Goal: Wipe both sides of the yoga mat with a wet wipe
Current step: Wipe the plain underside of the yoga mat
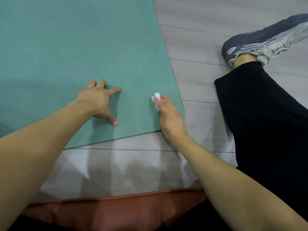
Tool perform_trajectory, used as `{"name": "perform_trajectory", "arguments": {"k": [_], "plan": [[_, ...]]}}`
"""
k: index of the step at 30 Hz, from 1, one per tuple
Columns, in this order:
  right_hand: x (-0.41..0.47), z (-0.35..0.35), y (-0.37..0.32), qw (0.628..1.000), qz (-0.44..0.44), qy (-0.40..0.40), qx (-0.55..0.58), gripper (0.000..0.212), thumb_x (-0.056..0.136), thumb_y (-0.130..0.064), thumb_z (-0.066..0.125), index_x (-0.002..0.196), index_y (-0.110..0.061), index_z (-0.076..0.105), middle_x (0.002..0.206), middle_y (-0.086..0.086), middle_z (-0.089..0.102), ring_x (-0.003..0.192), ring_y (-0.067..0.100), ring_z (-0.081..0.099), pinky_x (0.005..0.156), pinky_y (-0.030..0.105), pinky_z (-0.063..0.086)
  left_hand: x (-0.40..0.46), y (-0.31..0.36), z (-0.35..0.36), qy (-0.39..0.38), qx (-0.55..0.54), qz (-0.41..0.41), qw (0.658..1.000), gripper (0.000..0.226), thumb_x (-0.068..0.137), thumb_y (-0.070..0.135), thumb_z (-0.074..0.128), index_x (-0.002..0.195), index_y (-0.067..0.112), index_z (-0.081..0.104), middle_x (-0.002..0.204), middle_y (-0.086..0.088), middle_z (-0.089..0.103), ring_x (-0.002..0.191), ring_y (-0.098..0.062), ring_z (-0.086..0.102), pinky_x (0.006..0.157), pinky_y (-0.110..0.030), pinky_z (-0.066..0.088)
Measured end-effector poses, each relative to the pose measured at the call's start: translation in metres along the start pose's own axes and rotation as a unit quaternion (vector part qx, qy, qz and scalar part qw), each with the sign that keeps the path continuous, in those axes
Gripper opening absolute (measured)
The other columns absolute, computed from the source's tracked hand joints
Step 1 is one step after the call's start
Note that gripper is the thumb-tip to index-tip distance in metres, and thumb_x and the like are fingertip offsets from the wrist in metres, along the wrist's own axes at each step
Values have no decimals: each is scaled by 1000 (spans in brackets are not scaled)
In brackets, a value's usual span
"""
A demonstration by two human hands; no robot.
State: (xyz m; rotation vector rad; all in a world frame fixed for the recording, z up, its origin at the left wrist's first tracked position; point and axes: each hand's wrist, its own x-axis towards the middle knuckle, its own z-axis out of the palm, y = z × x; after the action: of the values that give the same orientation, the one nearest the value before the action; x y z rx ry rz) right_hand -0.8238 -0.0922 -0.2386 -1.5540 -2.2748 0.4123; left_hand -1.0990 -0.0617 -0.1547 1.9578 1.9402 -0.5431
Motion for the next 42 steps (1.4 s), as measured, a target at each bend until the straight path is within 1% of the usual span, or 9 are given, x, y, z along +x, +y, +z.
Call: {"name": "perform_trajectory", "arguments": {"k": [3,5,9,21,25,30,35,37,42], "plan": [[-9,15,-21,992,-60,-77,-75,61,110,-35,36,167,-15,24,175,0,18,163,18,4,132,50,7,14,-11,-14,17,-39,12,999,134,41,98,71,158,51,24,139,-1,43,134,-31,41,102,-54,51],[-1,14,-14,991,-66,-79,-83,64,111,-45,34,168,-18,19,176,-4,13,163,15,0,132,46,4,26,-14,-23,27,-27,-3,999,145,40,90,81,161,47,13,154,-5,34,145,-32,31,108,-59,45],[61,17,7,992,-33,-74,-99,64,110,-43,27,167,-15,22,175,1,18,162,18,9,132,44,7,44,-11,-29,-29,-19,-37,999,168,27,85,88,160,50,-9,169,-4,1,158,-32,5,115,-68,33],[265,23,44,989,40,-77,-122,62,110,-42,23,168,-18,20,176,0,15,162,18,8,132,42,-1,57,-15,-18,4,26,-32,999,170,22,93,80,159,53,-12,168,-4,1,157,-31,7,109,-61,41],[179,28,9,988,-77,-81,-105,63,109,-42,22,166,-14,26,173,4,25,161,20,18,131,43,13,55,-16,-22,1,29,-30,999,169,22,97,76,159,53,-13,168,-3,2,156,-29,9,109,-61,40],[147,12,31,937,-273,-174,-130,58,113,-38,27,168,-22,16,175,0,17,162,18,10,132,41,6,55,-19,-22,5,27,-23,999,169,21,99,72,158,54,-15,169,-1,2,156,-27,10,110,-60,39],[255,12,73,990,41,-85,-105,59,114,-37,25,168,-15,18,176,6,14,163,25,7,132,47,4,59,-20,-17,9,35,-21,999,168,22,99,73,158,54,-14,169,0,0,156,-27,9,109,-59,39],[257,27,53,993,66,-64,-78,59,114,-35,26,167,-12,20,175,7,14,163,25,7,132,43,2,60,-21,-13,13,39,-23,999,168,22,98,74,158,53,-13,168,-1,1,156,-28,9,109,-59,38],[173,49,-12,969,-167,-173,-54,67,106,-32,36,168,-12,18,176,7,13,163,23,5,132,40,1,58,-22,-17,1,31,-31,999,167,24,99,73,160,51,-10,170,0,0,157,-28,9,112,-61,36]]}}
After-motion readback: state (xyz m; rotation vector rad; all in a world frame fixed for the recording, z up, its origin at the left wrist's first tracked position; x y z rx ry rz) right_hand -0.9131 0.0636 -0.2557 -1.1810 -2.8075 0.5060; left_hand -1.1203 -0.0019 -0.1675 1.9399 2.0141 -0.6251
